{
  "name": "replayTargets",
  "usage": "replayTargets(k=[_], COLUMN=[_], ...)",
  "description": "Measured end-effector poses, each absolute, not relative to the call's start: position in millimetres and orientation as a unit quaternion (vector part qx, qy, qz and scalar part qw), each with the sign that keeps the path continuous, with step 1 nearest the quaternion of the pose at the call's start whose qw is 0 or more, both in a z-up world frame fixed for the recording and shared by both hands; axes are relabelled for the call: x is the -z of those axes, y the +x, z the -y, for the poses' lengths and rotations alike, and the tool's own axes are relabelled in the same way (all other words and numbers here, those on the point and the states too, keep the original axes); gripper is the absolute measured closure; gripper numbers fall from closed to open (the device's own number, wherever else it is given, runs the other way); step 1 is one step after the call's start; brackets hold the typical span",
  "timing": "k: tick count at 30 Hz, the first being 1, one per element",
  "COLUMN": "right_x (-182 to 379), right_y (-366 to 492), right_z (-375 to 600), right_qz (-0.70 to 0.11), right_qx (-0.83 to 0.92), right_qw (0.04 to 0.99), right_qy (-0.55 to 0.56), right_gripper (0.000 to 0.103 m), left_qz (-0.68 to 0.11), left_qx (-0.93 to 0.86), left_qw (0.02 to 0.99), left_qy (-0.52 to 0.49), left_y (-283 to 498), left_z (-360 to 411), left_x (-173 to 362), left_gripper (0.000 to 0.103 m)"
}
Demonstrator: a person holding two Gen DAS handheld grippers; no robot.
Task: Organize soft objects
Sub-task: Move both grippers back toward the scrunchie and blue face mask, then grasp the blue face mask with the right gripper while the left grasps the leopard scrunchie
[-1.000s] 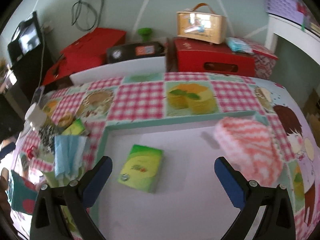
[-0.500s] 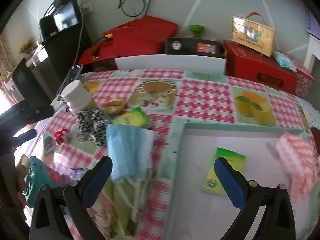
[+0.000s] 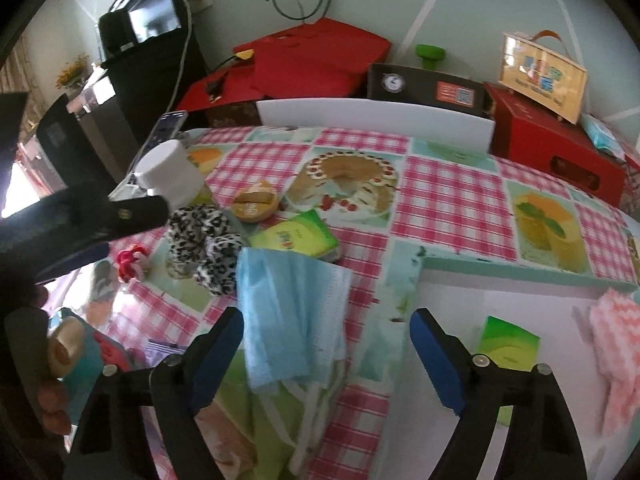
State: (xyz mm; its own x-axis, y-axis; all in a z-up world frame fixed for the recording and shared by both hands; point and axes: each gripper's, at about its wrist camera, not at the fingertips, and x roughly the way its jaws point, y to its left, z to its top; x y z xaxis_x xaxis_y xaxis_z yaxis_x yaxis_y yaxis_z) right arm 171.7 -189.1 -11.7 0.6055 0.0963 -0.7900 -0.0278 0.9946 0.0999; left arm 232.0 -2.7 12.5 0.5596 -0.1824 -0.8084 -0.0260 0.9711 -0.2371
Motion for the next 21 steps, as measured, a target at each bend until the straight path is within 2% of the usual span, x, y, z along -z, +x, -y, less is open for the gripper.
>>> replayTargets(k=[10,21], right_x=[28.3,33.8], right_y=[184.8,187.1], right_z=[180.4,179.5], right_qz=[-0.459,-0.463], right_qx=[-0.061,-0.075], right_qw=[0.885,0.882], right_qy=[0.044,0.056], right_gripper=[0.036,0.047], left_qz=[-0.476,-0.479], left_qx=[0.061,0.053], left_qw=[0.872,0.873], left_qy=[-0.098,-0.077], left_y=[243.2,245.2], left_z=[18.7,24.3], left_x=[-7.8,-5.3], left_gripper=[0.003,0.003])
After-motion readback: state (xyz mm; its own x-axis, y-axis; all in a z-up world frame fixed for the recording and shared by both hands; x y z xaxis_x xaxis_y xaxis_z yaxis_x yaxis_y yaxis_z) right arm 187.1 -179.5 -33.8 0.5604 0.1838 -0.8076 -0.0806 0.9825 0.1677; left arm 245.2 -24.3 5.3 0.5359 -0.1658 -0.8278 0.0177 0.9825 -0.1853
